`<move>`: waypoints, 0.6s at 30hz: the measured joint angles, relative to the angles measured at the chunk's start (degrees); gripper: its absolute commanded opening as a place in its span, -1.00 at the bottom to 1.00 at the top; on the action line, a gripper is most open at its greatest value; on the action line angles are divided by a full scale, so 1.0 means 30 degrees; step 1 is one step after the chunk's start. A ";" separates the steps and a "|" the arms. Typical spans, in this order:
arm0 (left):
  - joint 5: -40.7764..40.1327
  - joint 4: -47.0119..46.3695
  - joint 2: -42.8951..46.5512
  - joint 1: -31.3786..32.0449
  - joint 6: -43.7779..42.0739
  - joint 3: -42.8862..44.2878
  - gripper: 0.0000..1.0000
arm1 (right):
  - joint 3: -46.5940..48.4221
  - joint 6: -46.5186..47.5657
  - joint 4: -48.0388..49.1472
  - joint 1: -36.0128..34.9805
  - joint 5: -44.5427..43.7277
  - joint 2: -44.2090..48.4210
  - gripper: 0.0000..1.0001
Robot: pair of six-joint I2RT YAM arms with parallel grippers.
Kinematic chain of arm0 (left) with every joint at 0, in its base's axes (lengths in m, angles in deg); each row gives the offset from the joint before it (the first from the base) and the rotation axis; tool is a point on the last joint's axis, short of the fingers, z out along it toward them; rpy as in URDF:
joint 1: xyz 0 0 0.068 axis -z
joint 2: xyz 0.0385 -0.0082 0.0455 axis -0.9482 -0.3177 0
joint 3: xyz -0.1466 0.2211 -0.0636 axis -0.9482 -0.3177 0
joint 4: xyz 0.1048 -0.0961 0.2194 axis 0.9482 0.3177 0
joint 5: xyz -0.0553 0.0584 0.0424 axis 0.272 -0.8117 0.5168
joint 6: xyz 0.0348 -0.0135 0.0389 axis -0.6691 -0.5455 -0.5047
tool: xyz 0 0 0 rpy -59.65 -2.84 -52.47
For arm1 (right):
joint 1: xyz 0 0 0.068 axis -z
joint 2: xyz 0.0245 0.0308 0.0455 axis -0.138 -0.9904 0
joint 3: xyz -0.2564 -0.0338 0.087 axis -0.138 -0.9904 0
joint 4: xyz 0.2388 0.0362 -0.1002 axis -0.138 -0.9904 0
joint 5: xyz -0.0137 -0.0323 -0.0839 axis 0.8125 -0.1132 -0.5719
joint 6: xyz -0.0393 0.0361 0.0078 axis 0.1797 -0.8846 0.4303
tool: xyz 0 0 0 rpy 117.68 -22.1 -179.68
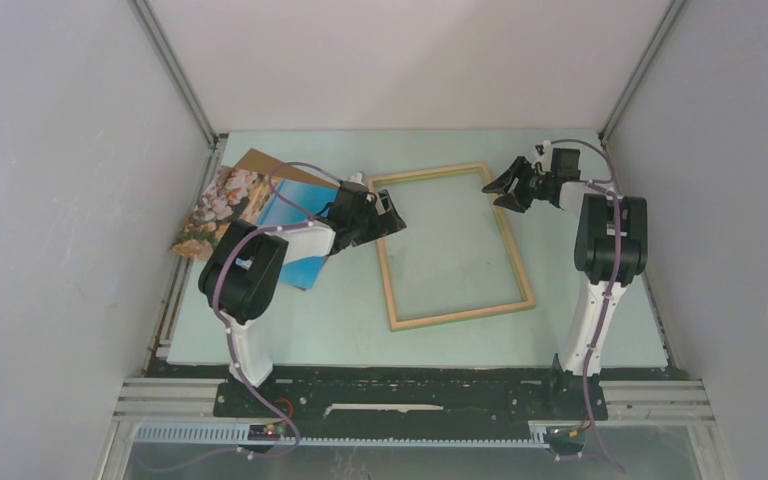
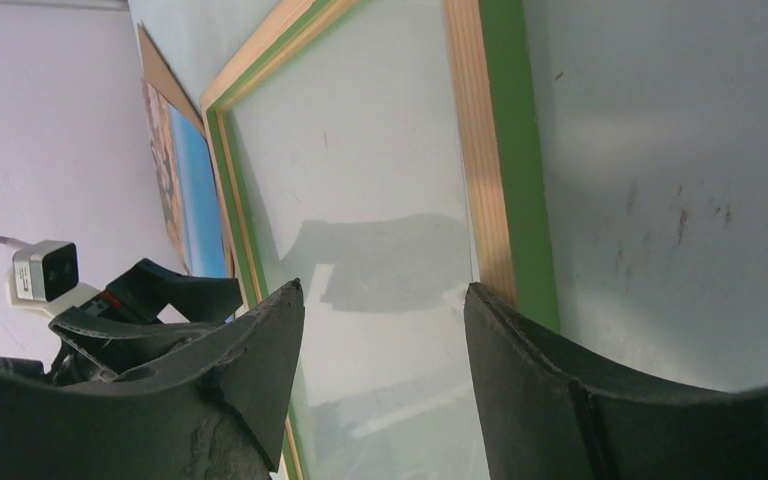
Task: Put the photo into the frame
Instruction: Pick up the photo frame from the center of the board.
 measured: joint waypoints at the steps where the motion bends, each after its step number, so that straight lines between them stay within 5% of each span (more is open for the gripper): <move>1: 0.0007 0.0015 -0.0044 -0.0015 -0.0095 0.0066 0.95 | -0.0204 -0.0007 0.0117 0.0007 0.0000 0.0131 0.35; 18: 0.0160 -0.0248 -0.0240 -0.0160 -0.0291 0.0240 0.96 | -0.2266 -0.0452 0.0568 -0.0044 -0.0029 0.1829 0.36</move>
